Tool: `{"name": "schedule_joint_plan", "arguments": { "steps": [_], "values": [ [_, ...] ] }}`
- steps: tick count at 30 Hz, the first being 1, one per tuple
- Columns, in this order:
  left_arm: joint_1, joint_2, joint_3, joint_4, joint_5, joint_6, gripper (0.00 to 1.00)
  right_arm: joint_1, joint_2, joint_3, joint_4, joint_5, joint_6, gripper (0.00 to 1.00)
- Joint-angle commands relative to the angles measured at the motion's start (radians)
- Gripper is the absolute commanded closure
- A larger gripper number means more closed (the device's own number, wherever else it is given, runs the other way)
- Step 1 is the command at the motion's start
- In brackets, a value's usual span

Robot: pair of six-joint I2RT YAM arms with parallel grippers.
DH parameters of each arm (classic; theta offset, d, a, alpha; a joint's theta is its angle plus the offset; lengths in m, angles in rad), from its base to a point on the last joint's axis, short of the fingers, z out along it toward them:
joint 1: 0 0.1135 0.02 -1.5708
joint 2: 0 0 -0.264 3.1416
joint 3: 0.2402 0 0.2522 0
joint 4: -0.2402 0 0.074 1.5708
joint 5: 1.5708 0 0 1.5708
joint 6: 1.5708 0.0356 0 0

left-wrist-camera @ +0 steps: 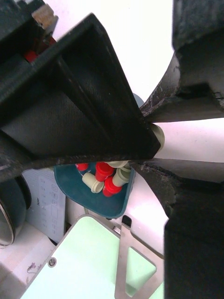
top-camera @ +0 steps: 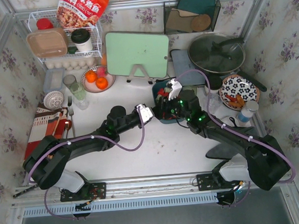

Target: Mix the coffee capsules in the storage basket

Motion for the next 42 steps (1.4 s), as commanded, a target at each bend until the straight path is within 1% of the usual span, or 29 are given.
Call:
{"name": "schedule_joint_plan", "arguments": {
  "steps": [1, 4, 5, 6, 8, 9, 10, 11, 13, 17, 19, 21, 23, 26, 29, 31, 33, 36, 39, 41, 42],
  "values": [
    [-0.016, -0.005, 0.022, 0.025, 0.014, 0.034, 0.71, 0.001, 0.005, 0.003, 0.008, -0.007, 0.000, 0.47],
    [-0.018, 0.002, 0.034, 0.010, 0.002, 0.029, 0.67, 0.001, 0.002, 0.004, 0.007, -0.002, 0.000, 0.58],
    [-0.018, 0.002, 0.039, 0.003, -0.004, 0.025, 0.63, 0.002, 0.002, 0.003, 0.007, 0.004, 0.000, 0.62],
    [-0.018, 0.005, 0.044, -0.004, -0.016, 0.019, 0.54, 0.001, -0.001, 0.001, 0.006, 0.014, -0.001, 0.64],
    [-0.018, 0.012, 0.051, -0.004, -0.049, 0.008, 0.40, 0.002, -0.005, -0.004, 0.006, 0.043, -0.001, 0.70],
    [-0.018, 0.014, 0.049, 0.002, -0.062, 0.008, 0.36, 0.002, -0.009, -0.008, 0.007, 0.070, -0.002, 0.72],
    [-0.018, 0.016, 0.043, 0.010, -0.075, 0.007, 0.17, -0.001, -0.013, -0.010, 0.009, 0.098, -0.004, 0.73],
    [-0.018, 0.014, 0.038, 0.017, -0.086, 0.004, 0.01, 0.000, -0.016, -0.012, 0.013, 0.123, -0.007, 0.75],
    [-0.018, 0.011, 0.028, 0.022, -0.112, -0.002, 0.01, -0.001, -0.017, -0.010, 0.021, 0.202, -0.021, 0.78],
    [-0.018, -0.022, -0.008, 0.023, -0.218, -0.019, 0.01, -0.004, 0.022, 0.010, 0.050, 0.404, -0.068, 0.78],
    [-0.018, -0.049, -0.027, 0.002, -0.310, -0.033, 0.01, -0.015, 0.078, 0.028, 0.081, 0.510, -0.102, 0.79],
    [-0.018, -0.108, -0.030, -0.076, -0.375, -0.056, 0.01, -0.045, 0.158, 0.062, 0.109, 0.575, -0.129, 0.79],
    [-0.018, -0.167, -0.026, -0.176, -0.429, -0.080, 0.01, -0.099, 0.258, 0.113, 0.122, 0.583, -0.134, 0.79],
    [-0.018, -0.251, -0.039, -0.285, -0.455, -0.120, 0.01, -0.144, 0.401, 0.202, 0.118, 0.588, -0.133, 0.78],
    [-0.018, -0.349, -0.088, -0.329, -0.465, -0.157, 0.01, -0.157, 0.531, 0.298, 0.082, 0.606, -0.144, 0.77],
    [-0.018, -0.417, -0.122, -0.337, -0.469, -0.178, 0.01, -0.158, 0.601, 0.344, 0.072, 0.592, -0.148, 0.75],
    [-0.018, -0.478, -0.152, -0.355, -0.475, -0.189, 0.01, -0.158, 0.656, 0.390, 0.041, 0.580, -0.142, 0.70],
    [-0.018, -0.543, -0.158, -0.418, -0.491, -0.201, 0.01, -0.157, 0.697, 0.446, -0.034, 0.581, -0.123, 0.53],
    [-0.018, -0.604, -0.146, -0.487, -0.527, -0.222, 0.01, -0.159, 0.656, 0.436, -0.077, 0.607, -0.112, 0.38],
    [-0.018, -0.643, -0.134, -0.538, -0.570, -0.248, 0.01, -0.158, 0.613, 0.425, -0.098, 0.613, -0.120, 0.30],
    [-0.018, -0.662, -0.128, -0.565, -0.591, -0.261, 0.01, -0.157, 0.587, 0.422, -0.114, 0.614, -0.127, 0.28]
  ]
}}
